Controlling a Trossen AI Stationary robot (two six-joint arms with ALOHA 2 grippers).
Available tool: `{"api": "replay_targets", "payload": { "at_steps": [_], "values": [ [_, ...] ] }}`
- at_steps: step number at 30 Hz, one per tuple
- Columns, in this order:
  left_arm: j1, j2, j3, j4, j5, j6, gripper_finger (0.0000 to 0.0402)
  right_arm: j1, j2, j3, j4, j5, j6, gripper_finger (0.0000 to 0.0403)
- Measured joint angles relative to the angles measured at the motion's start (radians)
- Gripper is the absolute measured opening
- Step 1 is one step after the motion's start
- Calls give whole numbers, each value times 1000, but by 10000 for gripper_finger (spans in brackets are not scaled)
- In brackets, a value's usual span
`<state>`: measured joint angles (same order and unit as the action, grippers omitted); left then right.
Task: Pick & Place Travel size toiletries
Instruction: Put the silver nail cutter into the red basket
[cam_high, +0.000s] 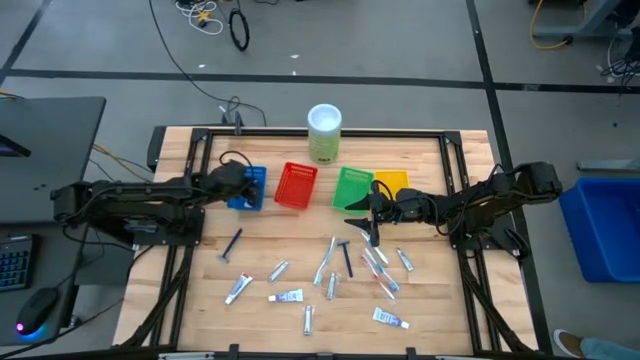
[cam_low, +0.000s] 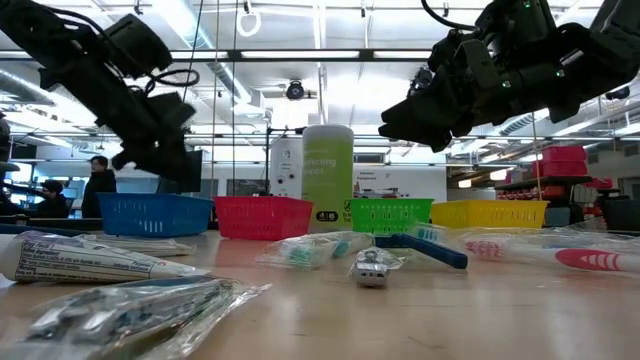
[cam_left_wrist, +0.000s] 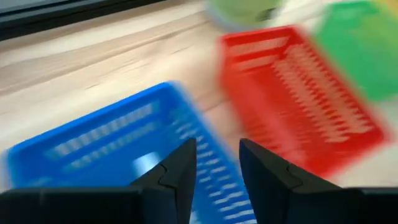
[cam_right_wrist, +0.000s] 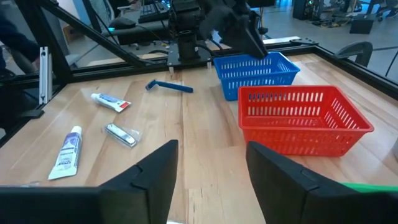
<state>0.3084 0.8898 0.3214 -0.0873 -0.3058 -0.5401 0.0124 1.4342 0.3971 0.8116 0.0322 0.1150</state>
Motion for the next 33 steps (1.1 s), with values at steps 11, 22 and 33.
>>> {"api": "replay_targets", "payload": {
  "at_steps": [11,22,33],
  "values": [
    [-93,0,0,291,251,6,123,0,0,0,0,0,0,206],
    [-340,0,1,590,167,2,122,0,0,0,0,0,0,194],
    [-562,24,76,636,9,41,121,0,0,0,0,0,0,206]
  ]
}}
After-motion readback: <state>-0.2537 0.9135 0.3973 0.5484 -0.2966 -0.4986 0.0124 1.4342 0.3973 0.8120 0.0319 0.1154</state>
